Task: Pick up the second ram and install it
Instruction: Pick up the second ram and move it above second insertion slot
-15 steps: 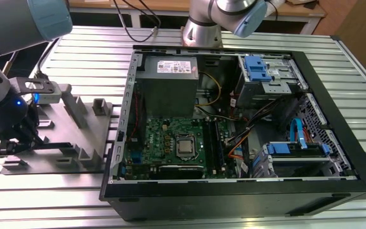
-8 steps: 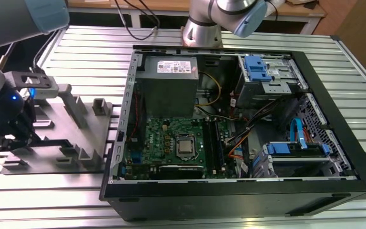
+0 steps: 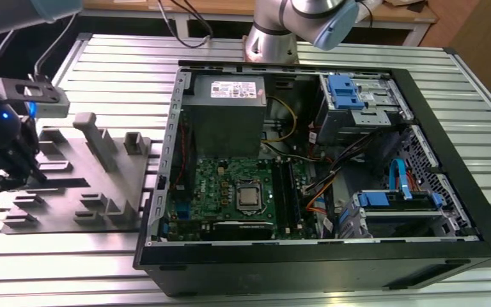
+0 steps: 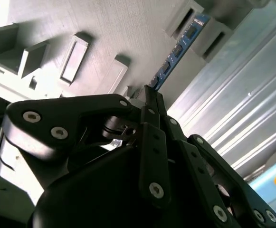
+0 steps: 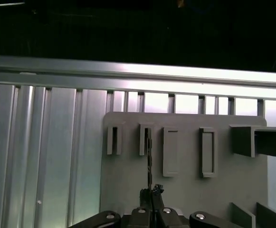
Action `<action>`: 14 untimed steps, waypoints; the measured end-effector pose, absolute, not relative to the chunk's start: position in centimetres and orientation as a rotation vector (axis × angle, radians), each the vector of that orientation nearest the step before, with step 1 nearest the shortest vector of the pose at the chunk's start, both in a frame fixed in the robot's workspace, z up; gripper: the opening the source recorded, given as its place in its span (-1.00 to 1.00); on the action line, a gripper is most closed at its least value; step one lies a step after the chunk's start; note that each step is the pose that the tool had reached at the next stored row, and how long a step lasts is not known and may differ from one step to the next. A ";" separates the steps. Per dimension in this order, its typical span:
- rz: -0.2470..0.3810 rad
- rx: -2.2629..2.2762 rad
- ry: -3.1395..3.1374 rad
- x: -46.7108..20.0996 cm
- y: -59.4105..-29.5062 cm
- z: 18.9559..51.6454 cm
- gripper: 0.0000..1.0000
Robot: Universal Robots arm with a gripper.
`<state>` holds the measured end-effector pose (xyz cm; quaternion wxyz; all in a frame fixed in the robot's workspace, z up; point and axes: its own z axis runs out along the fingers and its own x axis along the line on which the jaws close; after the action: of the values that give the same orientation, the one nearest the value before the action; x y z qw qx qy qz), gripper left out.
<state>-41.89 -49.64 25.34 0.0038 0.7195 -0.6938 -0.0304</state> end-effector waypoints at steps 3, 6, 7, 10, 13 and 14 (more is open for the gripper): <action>-0.095 2.255 -2.174 -41.9 -49.6 26.6 -0.83; -0.095 2.255 -2.175 -41.9 -49.6 27.9 -0.83; -0.094 2.255 -2.175 -41.9 -49.6 28.2 -0.83; -0.094 2.256 -2.175 -41.9 -49.6 29.3 -0.83; -0.093 2.256 -2.175 -41.9 -49.6 30.3 -0.83; -0.093 2.256 -2.176 -41.9 -49.6 30.7 -0.83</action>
<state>-41.89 -49.64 30.67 0.0029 0.7195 -0.6938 -0.0295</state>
